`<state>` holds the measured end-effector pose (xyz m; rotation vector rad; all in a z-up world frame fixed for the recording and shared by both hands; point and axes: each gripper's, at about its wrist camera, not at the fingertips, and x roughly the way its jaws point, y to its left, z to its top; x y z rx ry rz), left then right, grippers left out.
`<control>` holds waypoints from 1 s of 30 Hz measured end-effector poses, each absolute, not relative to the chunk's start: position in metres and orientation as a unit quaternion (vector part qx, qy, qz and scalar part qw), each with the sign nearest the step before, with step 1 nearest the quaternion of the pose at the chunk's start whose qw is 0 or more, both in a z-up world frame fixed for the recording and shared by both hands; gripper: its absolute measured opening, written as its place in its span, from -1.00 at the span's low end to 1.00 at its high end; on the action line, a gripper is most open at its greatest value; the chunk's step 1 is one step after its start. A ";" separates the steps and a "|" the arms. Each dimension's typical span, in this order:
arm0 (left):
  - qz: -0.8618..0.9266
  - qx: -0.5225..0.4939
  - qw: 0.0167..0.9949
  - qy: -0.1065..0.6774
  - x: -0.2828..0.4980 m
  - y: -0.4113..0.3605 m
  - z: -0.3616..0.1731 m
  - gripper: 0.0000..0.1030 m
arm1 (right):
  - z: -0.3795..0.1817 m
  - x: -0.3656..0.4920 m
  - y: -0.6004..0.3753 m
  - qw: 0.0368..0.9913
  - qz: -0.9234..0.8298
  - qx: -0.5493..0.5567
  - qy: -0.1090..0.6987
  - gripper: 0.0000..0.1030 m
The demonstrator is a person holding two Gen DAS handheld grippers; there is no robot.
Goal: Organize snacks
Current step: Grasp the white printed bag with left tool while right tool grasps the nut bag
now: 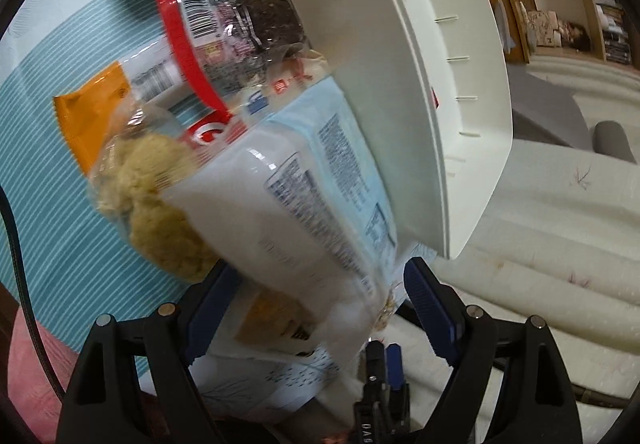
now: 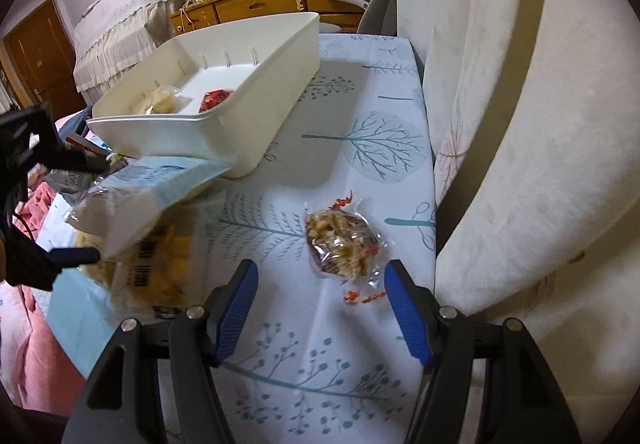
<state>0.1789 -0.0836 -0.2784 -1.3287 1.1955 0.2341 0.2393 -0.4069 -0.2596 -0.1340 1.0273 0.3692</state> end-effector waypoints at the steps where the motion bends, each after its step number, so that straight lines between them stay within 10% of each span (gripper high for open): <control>1: 0.103 -0.580 0.620 0.517 0.183 -0.086 -0.278 0.63 | -0.262 0.242 -0.407 0.853 0.178 -0.066 0.487 0.29; 12: 0.114 -0.618 0.607 0.487 0.198 -0.080 -0.287 0.54 | -0.278 0.258 -0.400 0.846 0.200 -0.088 0.487 0.28; 23: 0.122 -0.620 0.583 0.511 0.209 -0.081 -0.303 -0.22 | -0.288 0.262 -0.392 0.836 0.197 -0.104 0.502 0.27; 30: 0.108 -0.629 0.566 0.522 0.205 -0.075 -0.300 -0.35 | -0.285 0.264 -0.396 0.829 0.194 -0.084 0.518 -0.18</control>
